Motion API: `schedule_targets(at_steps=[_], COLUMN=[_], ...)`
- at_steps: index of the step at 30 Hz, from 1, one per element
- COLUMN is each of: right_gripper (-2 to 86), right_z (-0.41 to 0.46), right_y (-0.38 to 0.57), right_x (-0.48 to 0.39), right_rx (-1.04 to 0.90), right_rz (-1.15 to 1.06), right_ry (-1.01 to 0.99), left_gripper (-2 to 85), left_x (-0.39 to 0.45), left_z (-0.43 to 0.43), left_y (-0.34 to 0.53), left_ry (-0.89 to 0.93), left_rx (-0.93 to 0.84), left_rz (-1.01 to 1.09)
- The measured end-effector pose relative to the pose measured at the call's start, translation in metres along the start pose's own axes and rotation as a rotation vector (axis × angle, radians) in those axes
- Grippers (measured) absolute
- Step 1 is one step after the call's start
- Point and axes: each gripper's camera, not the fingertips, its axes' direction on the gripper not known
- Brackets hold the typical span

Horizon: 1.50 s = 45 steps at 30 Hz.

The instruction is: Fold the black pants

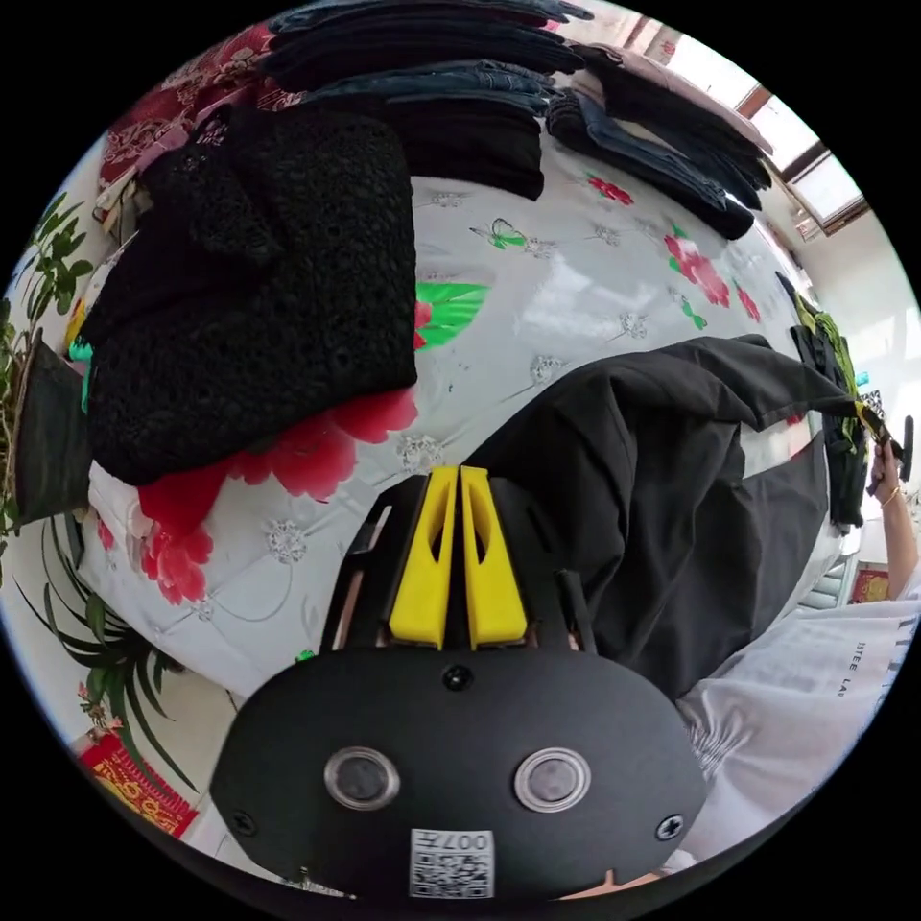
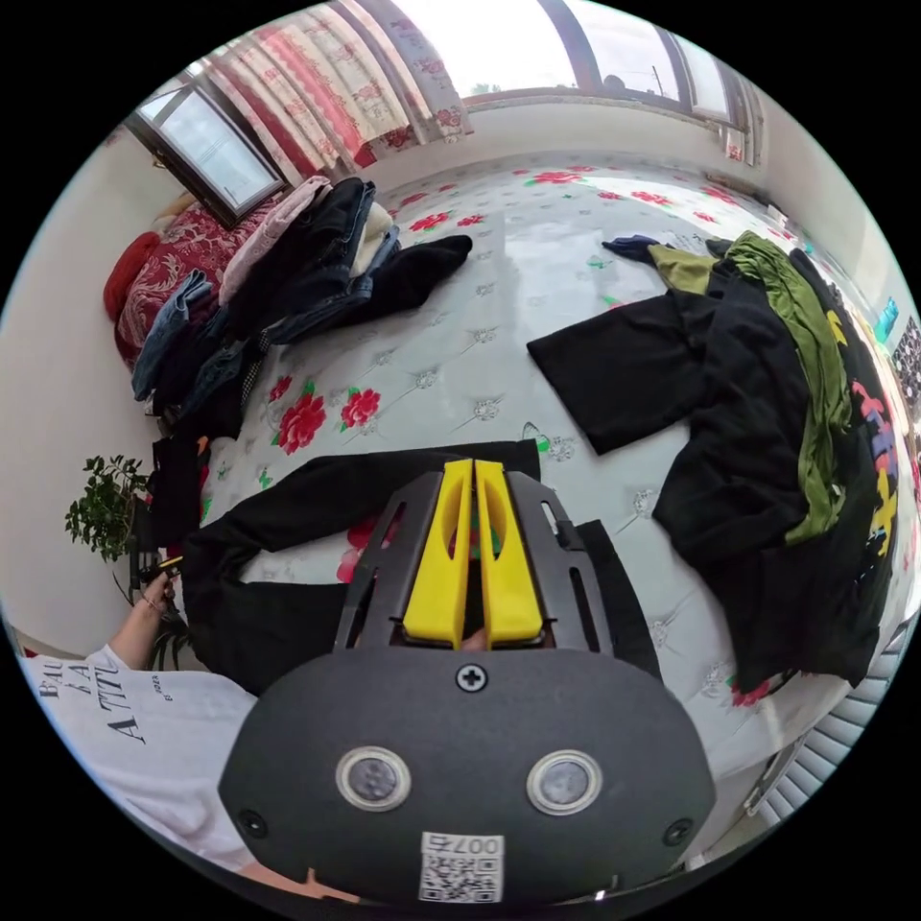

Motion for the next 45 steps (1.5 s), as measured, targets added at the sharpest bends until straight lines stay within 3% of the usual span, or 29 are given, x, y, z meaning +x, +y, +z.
schedule_targets(at_steps=[2,6,12,18,25,31,37,41,45], right_gripper=[-0.2,-0.2,0.1,3.0,6.7,3.4,0.7,3.2,7.5], right_z=[0.002,-0.021,-0.074,0.024,0.127,0.209,0.194,0.126,0.130], right_y=[-0.007,-0.026,-0.015,0.007,-0.008,-0.015,-0.047,-0.055,-0.025], right_x=[-0.005,-0.022,-0.005,-0.045,-0.139,-0.196,-0.186,-0.176,-0.190], right_rx=[0.016,0.100,0.284,-0.048,-0.169,-0.431,-0.404,-0.162,-0.236], right_rz=[0.008,-0.048,-0.038,-0.168,-0.294,-0.497,-0.423,-0.397,-0.490], right_ry=[-0.019,-0.024,-0.115,-0.137,-0.048,0.213,0.231,0.014,-0.097], left_gripper=[-0.8,-0.9,-1.0,-1.0,-1.0,-1.0,-1.0,-1.0,-1.0], left_x=[-0.007,-0.039,-0.046,-0.037,-0.042,-0.055,-0.069,-0.070,-0.070], left_z=[-0.010,-0.094,-0.176,-0.162,-0.175,-0.180,-0.193,-0.201,-0.194], left_y=[0.004,0.055,0.174,0.242,0.249,0.252,0.260,0.270,0.286], left_ry=[0.041,0.166,0.243,0.204,0.186,0.210,0.306,0.326,0.301], left_rx=[0.005,0.339,0.599,0.505,0.480,0.462,0.509,0.525,0.492], left_rz=[-0.073,-0.229,-0.227,-0.337,-0.408,-0.460,-0.487,-0.468,-0.470])
